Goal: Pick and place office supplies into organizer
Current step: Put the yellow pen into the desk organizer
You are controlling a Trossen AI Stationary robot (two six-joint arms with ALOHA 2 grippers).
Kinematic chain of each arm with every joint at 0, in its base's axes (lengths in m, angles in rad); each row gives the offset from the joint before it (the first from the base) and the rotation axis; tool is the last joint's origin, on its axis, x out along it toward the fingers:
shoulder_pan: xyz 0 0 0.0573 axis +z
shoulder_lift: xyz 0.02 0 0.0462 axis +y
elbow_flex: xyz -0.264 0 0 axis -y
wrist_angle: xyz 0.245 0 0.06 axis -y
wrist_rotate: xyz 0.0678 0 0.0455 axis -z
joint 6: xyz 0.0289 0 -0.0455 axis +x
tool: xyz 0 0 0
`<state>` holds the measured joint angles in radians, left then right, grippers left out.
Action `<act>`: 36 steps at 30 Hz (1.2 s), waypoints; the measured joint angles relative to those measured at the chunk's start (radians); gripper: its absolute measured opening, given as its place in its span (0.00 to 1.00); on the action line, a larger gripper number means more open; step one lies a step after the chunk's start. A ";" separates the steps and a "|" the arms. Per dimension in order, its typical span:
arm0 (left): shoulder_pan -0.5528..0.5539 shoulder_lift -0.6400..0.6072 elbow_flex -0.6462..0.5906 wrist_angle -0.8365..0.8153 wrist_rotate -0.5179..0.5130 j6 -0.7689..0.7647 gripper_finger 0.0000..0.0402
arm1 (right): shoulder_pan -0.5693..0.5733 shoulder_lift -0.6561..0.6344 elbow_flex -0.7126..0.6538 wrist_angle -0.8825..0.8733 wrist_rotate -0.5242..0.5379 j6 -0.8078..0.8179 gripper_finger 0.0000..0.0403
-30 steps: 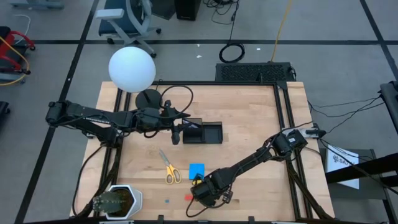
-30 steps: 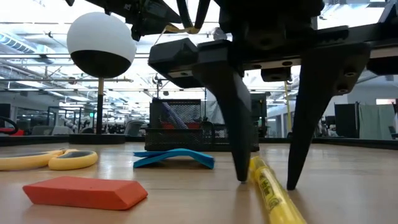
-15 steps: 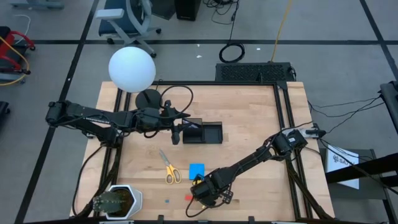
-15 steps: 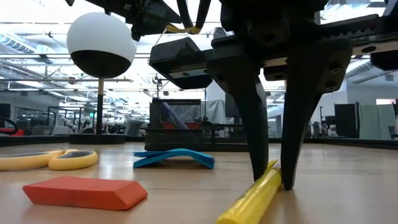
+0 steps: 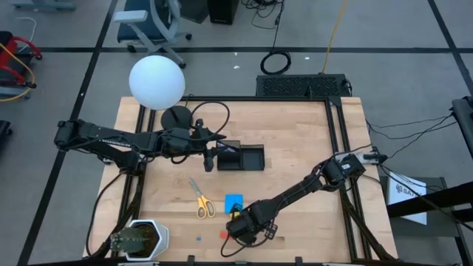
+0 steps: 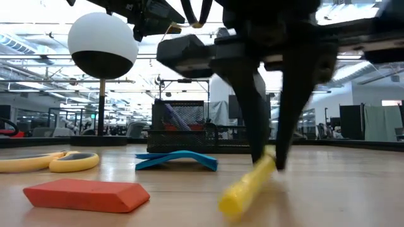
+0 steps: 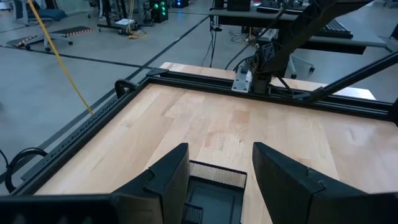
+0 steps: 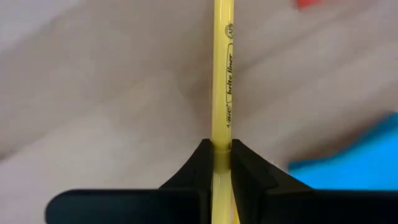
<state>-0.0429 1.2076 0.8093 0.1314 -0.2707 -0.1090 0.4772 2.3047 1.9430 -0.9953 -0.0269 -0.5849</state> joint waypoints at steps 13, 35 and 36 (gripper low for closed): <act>0.000 0.000 0.000 0.000 0.000 0.000 0.46 | -0.024 -0.011 0.057 -0.068 0.184 0.092 0.05; 0.000 0.000 0.000 0.000 0.000 0.000 0.46 | -0.155 -0.598 -0.515 0.448 0.212 0.413 0.01; 0.000 0.000 0.000 0.000 0.000 0.000 0.46 | -0.161 -0.646 -0.584 0.532 0.214 0.420 0.01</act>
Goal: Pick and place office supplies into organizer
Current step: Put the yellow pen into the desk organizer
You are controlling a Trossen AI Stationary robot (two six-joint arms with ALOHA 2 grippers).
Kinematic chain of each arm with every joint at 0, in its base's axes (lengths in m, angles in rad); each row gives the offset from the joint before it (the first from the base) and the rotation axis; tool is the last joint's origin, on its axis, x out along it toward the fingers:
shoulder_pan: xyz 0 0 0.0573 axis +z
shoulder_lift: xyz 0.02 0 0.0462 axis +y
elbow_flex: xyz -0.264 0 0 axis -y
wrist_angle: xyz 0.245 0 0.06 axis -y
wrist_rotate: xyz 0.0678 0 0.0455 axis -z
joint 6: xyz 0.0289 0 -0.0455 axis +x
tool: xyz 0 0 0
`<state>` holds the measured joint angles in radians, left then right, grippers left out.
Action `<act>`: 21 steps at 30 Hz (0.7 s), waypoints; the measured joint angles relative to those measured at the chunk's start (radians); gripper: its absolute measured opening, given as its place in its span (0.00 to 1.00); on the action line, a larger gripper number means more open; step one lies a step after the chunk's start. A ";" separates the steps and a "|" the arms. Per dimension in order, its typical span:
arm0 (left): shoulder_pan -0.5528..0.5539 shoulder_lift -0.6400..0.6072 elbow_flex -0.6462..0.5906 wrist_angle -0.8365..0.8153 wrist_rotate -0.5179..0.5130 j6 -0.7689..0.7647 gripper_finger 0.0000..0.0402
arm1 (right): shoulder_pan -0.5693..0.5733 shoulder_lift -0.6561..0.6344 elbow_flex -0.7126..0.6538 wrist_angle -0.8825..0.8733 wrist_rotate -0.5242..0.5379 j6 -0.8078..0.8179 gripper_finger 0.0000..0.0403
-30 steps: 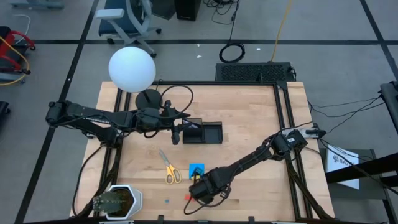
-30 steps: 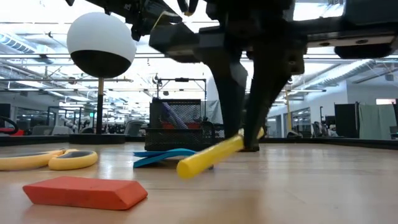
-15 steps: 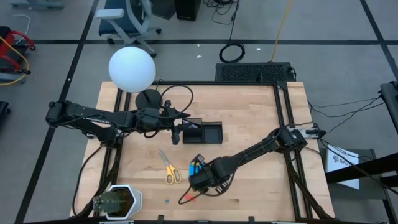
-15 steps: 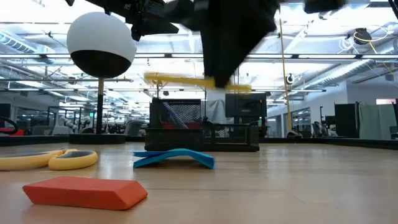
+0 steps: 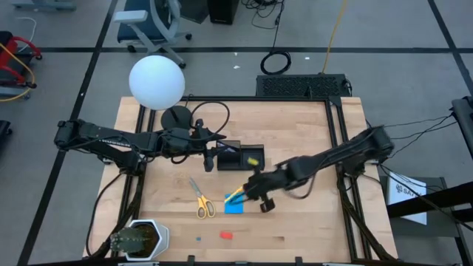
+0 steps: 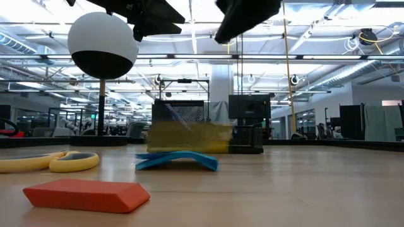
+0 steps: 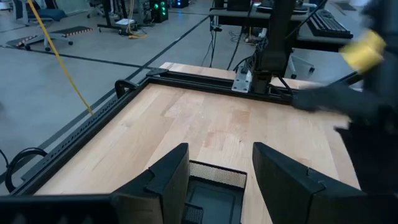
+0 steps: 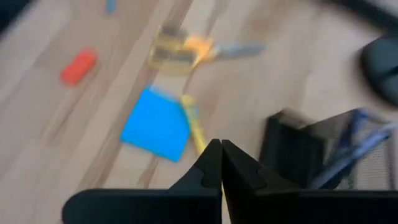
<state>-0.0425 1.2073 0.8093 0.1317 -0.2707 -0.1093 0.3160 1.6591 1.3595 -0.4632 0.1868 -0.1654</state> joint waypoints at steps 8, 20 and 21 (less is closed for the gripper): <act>0.000 0.000 0.000 0.000 0.000 0.000 0.46 | -0.059 -0.288 -0.380 0.487 -0.014 0.035 0.01; 0.000 0.000 0.000 0.001 0.000 -0.004 0.46 | -0.070 -0.320 -0.489 0.807 -0.083 -0.068 0.00; 0.000 0.000 0.000 0.001 0.000 -0.006 0.46 | -0.074 -0.320 -0.489 0.832 -0.083 -0.093 0.00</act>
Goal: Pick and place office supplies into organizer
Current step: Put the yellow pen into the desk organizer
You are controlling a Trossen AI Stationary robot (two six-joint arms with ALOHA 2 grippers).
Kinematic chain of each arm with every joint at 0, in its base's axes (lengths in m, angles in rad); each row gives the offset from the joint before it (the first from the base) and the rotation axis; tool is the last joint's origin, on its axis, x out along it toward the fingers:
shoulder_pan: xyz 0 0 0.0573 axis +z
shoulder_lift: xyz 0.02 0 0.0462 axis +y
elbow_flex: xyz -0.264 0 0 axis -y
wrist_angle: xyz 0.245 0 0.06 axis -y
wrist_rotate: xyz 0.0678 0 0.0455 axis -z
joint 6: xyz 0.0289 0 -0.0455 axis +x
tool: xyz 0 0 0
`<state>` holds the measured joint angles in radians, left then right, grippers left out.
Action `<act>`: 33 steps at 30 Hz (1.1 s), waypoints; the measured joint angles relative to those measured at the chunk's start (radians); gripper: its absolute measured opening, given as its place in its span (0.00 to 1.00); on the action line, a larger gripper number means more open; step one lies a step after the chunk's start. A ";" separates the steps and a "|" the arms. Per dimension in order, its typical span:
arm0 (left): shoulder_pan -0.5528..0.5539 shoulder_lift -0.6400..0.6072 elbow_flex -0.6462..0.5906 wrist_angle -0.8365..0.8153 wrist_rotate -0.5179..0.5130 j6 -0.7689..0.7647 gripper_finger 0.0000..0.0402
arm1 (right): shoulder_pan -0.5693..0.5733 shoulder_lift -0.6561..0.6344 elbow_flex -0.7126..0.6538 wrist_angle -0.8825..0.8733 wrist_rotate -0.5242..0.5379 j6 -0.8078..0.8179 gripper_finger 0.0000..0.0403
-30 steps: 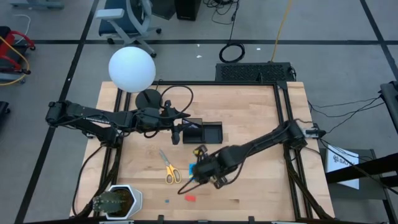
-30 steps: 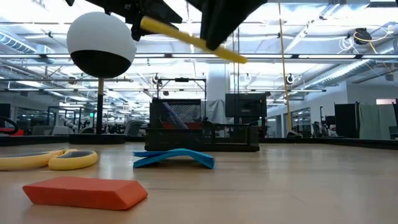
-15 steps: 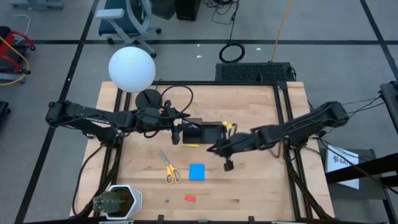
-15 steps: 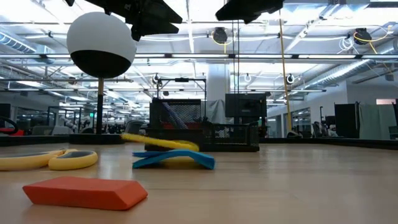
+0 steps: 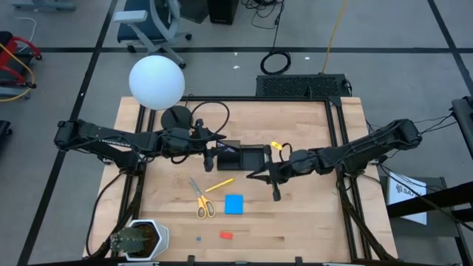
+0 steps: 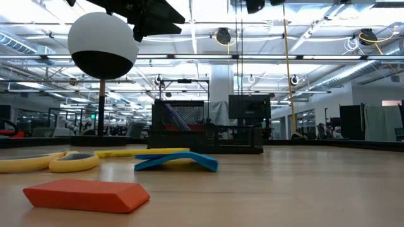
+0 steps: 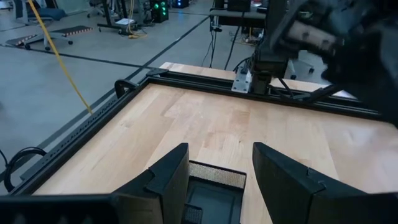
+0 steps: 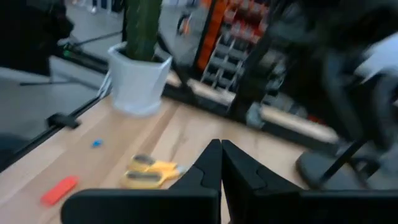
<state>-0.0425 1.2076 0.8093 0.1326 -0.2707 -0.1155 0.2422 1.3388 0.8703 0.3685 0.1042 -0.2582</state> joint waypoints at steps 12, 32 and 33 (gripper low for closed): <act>0.000 0.000 0.000 0.021 0.008 -0.111 0.46 | -0.046 -0.073 0.000 0.063 0.054 -0.100 0.00; -0.020 0.019 0.000 -0.004 0.046 -0.259 0.46 | -0.055 -0.116 -0.001 0.032 0.682 -0.123 0.00; -0.025 0.017 0.000 -0.010 0.064 -0.257 0.46 | -0.058 -0.125 -0.007 0.025 0.680 -0.116 0.00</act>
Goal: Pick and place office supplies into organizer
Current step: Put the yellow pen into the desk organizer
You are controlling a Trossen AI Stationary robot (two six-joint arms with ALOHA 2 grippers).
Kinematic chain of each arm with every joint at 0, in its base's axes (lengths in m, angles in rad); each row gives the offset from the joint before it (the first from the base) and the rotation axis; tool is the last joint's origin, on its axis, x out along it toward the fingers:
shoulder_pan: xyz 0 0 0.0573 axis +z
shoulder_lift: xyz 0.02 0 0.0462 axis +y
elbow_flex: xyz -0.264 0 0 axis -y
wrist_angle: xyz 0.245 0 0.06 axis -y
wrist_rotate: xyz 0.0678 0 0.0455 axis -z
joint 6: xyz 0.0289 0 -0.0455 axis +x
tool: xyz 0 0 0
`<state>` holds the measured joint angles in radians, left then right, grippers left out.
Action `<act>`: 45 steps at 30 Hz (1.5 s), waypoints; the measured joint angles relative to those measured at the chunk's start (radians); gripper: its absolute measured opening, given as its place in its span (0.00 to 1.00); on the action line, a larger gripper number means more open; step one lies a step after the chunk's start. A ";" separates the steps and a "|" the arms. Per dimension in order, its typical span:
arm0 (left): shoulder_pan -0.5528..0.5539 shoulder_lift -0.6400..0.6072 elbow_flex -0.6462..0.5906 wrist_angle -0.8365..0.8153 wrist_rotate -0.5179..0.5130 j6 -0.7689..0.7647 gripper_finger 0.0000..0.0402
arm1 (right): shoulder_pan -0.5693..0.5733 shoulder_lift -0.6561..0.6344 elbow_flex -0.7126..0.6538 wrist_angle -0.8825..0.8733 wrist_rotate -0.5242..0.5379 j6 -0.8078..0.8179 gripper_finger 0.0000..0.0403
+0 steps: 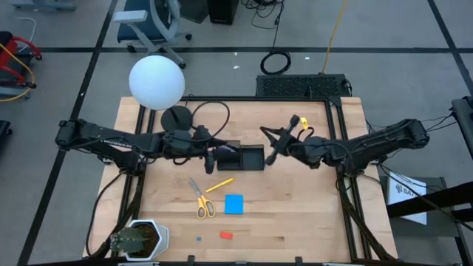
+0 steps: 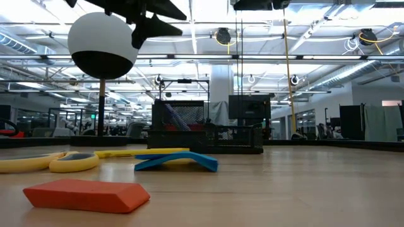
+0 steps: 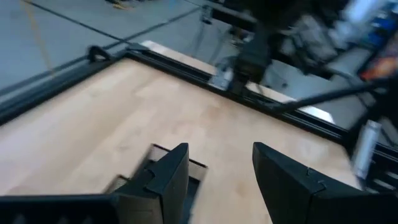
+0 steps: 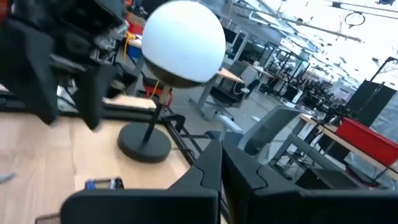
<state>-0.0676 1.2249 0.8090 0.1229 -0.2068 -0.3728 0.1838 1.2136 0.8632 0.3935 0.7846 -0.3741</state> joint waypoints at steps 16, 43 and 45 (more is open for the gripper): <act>-0.022 0.007 0.000 -0.405 0.111 -0.057 0.46 | -0.046 -0.215 -0.173 -0.020 -0.001 0.043 0.00; -0.126 0.277 0.091 -0.600 0.164 -0.130 0.46 | -0.045 -0.229 -0.181 -0.001 -0.029 -0.057 0.00; -0.126 0.318 0.130 -0.647 0.158 -0.119 0.46 | -0.045 -0.228 -0.181 -0.002 -0.030 -0.058 0.00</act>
<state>-0.1940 1.5431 0.9393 -0.5244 -0.0486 -0.4921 0.1383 0.9852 0.6819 0.3916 0.7547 -0.4316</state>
